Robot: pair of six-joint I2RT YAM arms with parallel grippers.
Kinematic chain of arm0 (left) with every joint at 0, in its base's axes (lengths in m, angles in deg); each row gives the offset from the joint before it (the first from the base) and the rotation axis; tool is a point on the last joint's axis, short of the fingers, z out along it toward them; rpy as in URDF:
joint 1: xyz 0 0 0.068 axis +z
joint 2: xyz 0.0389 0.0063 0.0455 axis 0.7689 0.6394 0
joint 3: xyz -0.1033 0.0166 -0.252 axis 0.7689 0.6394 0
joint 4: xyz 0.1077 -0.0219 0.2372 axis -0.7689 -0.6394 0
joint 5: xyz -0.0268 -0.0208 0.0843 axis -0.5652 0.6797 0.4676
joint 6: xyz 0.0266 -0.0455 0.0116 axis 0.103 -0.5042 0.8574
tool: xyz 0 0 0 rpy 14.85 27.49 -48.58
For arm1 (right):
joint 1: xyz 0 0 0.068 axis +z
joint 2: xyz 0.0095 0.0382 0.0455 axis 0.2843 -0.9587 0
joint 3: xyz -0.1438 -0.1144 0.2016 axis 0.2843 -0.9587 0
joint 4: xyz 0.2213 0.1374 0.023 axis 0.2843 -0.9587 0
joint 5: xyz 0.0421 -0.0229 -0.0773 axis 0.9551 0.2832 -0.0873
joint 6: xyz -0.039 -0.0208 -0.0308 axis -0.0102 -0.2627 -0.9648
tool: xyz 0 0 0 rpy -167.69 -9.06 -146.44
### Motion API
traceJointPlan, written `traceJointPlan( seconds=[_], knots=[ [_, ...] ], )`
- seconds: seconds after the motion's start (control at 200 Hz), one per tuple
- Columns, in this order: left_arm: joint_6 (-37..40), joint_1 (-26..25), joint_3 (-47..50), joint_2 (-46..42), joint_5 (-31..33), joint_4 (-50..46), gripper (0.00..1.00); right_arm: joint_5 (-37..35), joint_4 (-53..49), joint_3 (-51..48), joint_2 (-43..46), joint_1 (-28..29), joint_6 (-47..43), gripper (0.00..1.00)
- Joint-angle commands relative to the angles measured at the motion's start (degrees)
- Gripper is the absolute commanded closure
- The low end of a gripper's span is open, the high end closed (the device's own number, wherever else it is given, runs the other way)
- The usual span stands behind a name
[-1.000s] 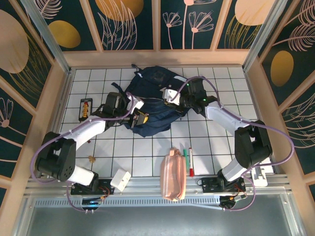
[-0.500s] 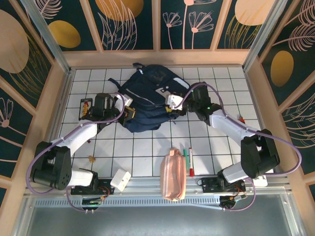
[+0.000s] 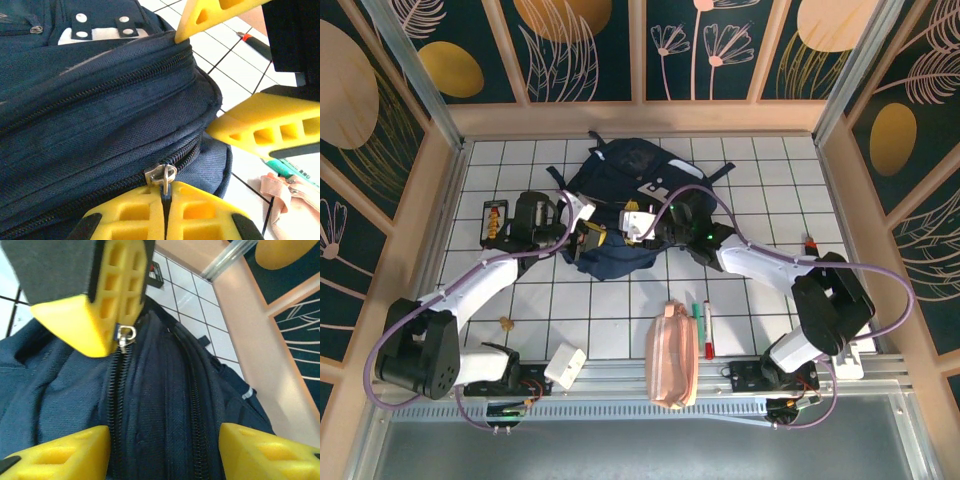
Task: Pack the student bag
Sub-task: Unzip the student bag at the top-center of the table.
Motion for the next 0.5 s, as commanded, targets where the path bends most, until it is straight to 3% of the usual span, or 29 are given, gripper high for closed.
traceJointPlan(
  seconds=[0.0,0.095,0.17,0.3,0.455,0.495],
  knots=[
    [-0.9,-1.4,-0.5,-2.2,-6.0,4.3,1.0,-5.6,1.1,1.2,-1.0,-0.2,-1.2,0.5],
    [-1.4,-1.8,-0.6,-1.8,-6.6,4.7,1.0,-10.3,3.8,0.5,-1.5,0.0,-1.3,0.53],
    [-2.7,-2.0,-1.0,-1.4,-7.5,5.6,1.0,-13.4,6.5,0.0,-1.9,0.3,-1.4,0.48],
    [-2.9,-3.2,-2.9,-0.5,-7.8,5.6,1.0,-11.9,5.5,0.5,-2.4,0.7,-1.3,0.41],
    [-4.4,-4.8,-4.3,1.1,-8.5,6.9,1.0,-17.3,7.7,1.6,-4.9,3.6,-3.6,0.41],
    [-5.1,-5.0,-4.3,1.2,-8.6,7.9,1.0,-19.2,8.8,1.7,-5.5,4.5,-4.7,0.47]
  ],
)
